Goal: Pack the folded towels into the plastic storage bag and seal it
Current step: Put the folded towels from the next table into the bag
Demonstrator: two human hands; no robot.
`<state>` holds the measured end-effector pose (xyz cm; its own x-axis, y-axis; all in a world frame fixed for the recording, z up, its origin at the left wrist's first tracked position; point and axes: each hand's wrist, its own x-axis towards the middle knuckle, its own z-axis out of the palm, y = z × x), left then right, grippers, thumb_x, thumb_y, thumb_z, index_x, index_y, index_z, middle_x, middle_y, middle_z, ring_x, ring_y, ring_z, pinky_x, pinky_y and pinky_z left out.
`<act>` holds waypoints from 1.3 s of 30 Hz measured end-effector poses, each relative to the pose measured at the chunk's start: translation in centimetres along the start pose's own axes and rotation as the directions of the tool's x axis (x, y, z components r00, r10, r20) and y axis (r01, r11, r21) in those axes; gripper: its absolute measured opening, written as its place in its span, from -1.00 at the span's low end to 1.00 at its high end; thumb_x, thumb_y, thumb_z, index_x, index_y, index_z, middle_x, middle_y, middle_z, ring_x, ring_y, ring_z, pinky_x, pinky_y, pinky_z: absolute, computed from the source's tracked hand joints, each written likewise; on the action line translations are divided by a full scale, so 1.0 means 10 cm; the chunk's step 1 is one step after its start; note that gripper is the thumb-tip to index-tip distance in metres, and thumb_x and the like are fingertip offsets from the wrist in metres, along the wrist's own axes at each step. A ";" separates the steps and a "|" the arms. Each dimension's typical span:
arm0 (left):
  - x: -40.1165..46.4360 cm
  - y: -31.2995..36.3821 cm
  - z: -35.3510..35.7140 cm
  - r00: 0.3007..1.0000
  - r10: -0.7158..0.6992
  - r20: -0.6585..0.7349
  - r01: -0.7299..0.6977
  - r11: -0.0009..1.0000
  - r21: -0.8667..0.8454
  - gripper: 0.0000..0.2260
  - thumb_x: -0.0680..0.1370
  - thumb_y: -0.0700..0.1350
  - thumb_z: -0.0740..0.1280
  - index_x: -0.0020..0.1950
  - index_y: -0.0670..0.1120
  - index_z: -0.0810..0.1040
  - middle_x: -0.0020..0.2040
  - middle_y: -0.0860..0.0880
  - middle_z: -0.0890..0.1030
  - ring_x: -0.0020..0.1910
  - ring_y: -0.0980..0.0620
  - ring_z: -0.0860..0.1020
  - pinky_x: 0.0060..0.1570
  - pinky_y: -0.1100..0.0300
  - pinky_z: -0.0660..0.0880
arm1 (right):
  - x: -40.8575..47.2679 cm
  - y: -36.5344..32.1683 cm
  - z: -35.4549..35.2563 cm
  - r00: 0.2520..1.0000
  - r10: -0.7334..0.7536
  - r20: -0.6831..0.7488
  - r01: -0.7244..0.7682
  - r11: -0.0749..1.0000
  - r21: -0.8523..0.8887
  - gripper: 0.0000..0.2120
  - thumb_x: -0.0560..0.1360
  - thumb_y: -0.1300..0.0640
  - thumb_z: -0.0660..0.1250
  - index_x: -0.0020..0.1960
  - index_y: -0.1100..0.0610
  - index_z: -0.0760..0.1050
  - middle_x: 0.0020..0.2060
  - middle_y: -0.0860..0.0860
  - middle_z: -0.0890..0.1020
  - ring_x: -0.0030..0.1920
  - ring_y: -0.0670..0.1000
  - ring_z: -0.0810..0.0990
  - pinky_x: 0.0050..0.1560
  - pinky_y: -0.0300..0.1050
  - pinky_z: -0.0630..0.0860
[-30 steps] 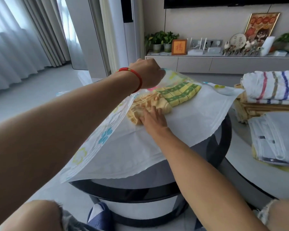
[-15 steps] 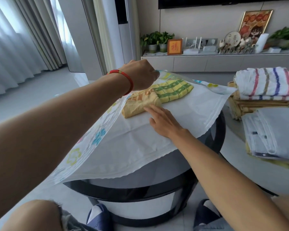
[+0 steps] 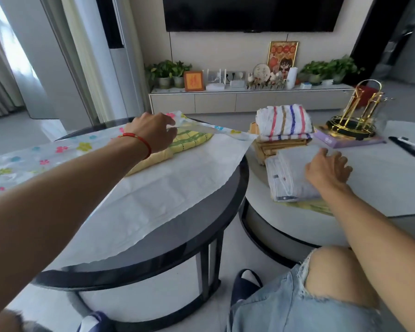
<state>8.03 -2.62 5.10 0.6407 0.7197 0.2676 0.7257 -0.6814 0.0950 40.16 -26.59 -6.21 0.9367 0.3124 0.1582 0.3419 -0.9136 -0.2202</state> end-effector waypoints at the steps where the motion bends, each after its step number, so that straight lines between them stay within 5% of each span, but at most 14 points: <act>1: -0.02 0.00 0.00 1.000 -0.013 -0.013 0.014 0.999 0.032 -0.64 0.59 0.16 0.21 0.36 0.16 0.53 0.24 -0.13 0.61 0.19 -0.26 0.56 0.05 -0.04 0.51 | 0.04 0.06 -0.01 0.991 0.092 0.092 -0.097 0.994 0.053 -0.39 0.63 0.02 0.25 0.58 0.23 0.17 0.46 0.35 0.33 0.43 0.37 0.34 0.40 0.27 0.30; 3: -0.05 -0.04 0.00 0.998 -0.036 -0.047 0.043 0.989 0.142 -0.65 0.56 0.17 0.24 0.29 0.11 0.57 0.21 -0.14 0.62 0.17 -0.25 0.58 0.02 -0.02 0.49 | 0.11 0.14 -0.01 0.968 0.174 0.180 -0.199 0.970 0.136 -0.28 0.61 -0.05 0.31 0.60 0.25 0.11 0.48 0.34 0.35 0.43 0.37 0.38 0.39 0.25 0.32; 8: -0.20 -0.23 0.01 0.992 -0.117 0.042 0.098 0.942 0.321 -0.65 0.54 0.17 0.22 0.19 0.02 0.60 0.21 -0.14 0.60 0.15 -0.24 0.58 -0.06 0.04 0.46 | 0.24 0.19 -0.21 0.960 0.133 0.246 -0.199 0.942 0.271 -0.23 0.44 -0.10 0.55 0.47 0.27 0.38 0.38 0.27 0.51 0.34 0.31 0.53 0.24 0.11 0.49; 11: -0.29 -0.35 -0.06 0.975 -0.164 0.150 0.093 0.914 0.394 -0.76 0.50 0.06 0.27 0.05 -0.04 0.58 0.15 -0.16 0.60 0.12 -0.22 0.58 -0.08 0.08 0.46 | 0.27 0.16 -0.45 0.838 -0.008 0.545 -0.359 0.744 0.564 -0.38 0.44 0.00 0.55 0.38 0.26 0.49 0.26 0.24 0.63 0.26 0.24 0.61 0.35 0.15 0.52; 14: -0.34 -0.43 -0.20 0.951 -0.202 0.233 0.102 0.919 0.382 -0.82 0.51 0.04 0.28 -0.06 -0.06 0.49 0.13 -0.17 0.60 0.05 -0.20 0.58 -0.06 0.10 0.47 | 0.07 0.12 -0.68 0.778 -0.267 0.569 -0.377 0.525 0.763 -0.66 0.45 0.12 0.51 0.20 0.10 0.59 0.09 0.20 0.74 0.16 0.23 0.69 0.30 0.22 0.55; 16: -0.36 -0.49 -0.30 0.947 -0.232 0.222 0.149 0.930 0.335 -0.79 0.53 0.07 0.26 -0.06 -0.07 0.47 0.06 -0.17 0.60 -0.15 -0.16 0.56 -0.11 0.11 0.47 | -0.16 0.04 -0.79 0.709 -0.431 0.559 -0.388 0.423 0.819 -0.61 0.41 0.11 0.52 0.22 0.09 0.60 0.13 0.20 0.73 0.11 0.20 0.72 0.17 0.16 0.63; 18: -0.36 -0.54 -0.39 0.950 -0.261 0.171 0.217 0.947 0.238 -0.72 0.54 0.12 0.24 -0.02 -0.10 0.49 -0.05 -0.16 0.57 -0.30 -0.14 0.53 -0.14 0.09 0.53 | -0.45 -0.11 -0.81 0.615 -0.534 0.581 -0.450 0.368 0.814 -0.50 0.39 0.07 0.51 0.31 0.14 0.59 0.18 0.21 0.71 0.08 0.19 0.74 0.03 0.09 0.67; 21: -0.34 -0.65 -0.51 0.930 -0.331 0.163 0.327 0.944 0.050 -0.54 0.55 0.24 0.23 0.08 -0.15 0.56 -0.16 -0.16 0.57 -0.20 -0.21 0.62 -0.05 -0.05 0.64 | -0.92 -0.53 -0.65 0.477 -0.673 0.565 -0.564 0.259 0.784 -0.56 0.46 0.11 0.47 0.31 0.20 0.61 0.21 0.23 0.69 0.14 0.24 0.72 -0.01 0.10 0.68; 24: -0.32 -0.73 -0.61 0.899 -0.369 0.234 0.404 0.907 -0.121 -0.48 0.57 0.27 0.22 0.19 -0.17 0.56 -0.10 -0.23 0.62 -0.23 -0.21 0.66 -0.19 -0.13 0.68 | -1.45 -1.24 -0.41 0.292 -0.757 0.584 -0.683 0.262 0.682 -0.66 0.49 0.12 0.43 0.20 0.25 0.66 0.08 0.24 0.73 -0.01 0.23 0.76 -0.14 0.09 0.69; 28: -0.30 -0.80 -0.66 0.901 -0.355 0.248 0.405 0.895 -0.187 -0.50 0.61 0.23 0.19 0.26 -0.17 0.53 0.04 -0.24 0.58 -0.19 -0.21 0.66 -0.27 -0.11 0.68 | -2.05 -2.34 -0.09 0.212 -0.817 0.536 -0.792 0.177 0.584 -0.59 0.55 0.12 0.30 0.33 0.31 0.50 0.09 0.30 0.72 -0.01 0.28 0.75 -0.10 0.17 0.70; 32: -0.25 -0.83 -0.69 0.910 -0.324 0.258 0.373 0.912 -0.170 -0.54 0.62 0.21 0.17 0.05 -0.20 0.53 -0.05 -0.26 0.56 -0.25 -0.23 0.68 -0.29 -0.13 0.68 | -2.56 -3.31 0.18 0.285 -0.837 0.468 -0.913 -0.088 0.399 -0.55 0.61 0.07 0.13 0.40 0.25 0.47 0.02 0.23 0.75 -0.04 0.21 0.76 -0.15 0.01 0.68; 34: -0.22 -0.85 -0.69 0.920 -0.310 0.240 0.351 0.923 -0.156 -0.55 0.62 0.21 0.16 -0.02 -0.18 0.53 -0.12 -0.22 0.55 -0.28 -0.21 0.69 -0.30 -0.09 0.68 | -2.82 -3.64 0.32 0.273 -0.802 0.531 -0.916 -0.048 0.398 -0.55 0.65 0.07 0.13 0.46 0.24 0.43 0.15 0.21 0.67 0.15 0.21 0.66 -0.01 0.04 0.62; 39: -0.21 -0.91 -0.64 0.921 -0.277 0.272 0.326 0.933 -0.152 -0.60 0.62 0.18 0.18 -0.09 -0.15 0.48 -0.17 -0.20 0.55 -0.29 -0.20 0.69 -0.32 -0.09 0.68 | -3.06 -3.77 0.66 0.124 -0.750 0.650 -0.741 0.365 0.563 -0.57 0.63 0.18 0.34 0.46 0.26 0.38 0.38 0.29 0.51 0.31 0.30 0.57 0.19 0.22 0.64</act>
<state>-1.50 1.20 9.79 0.4572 0.8884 -0.0404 0.8479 -0.4217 0.3213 -0.92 -0.02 -9.14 -0.0911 0.8929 -0.4409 -0.5271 -0.4188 -0.7395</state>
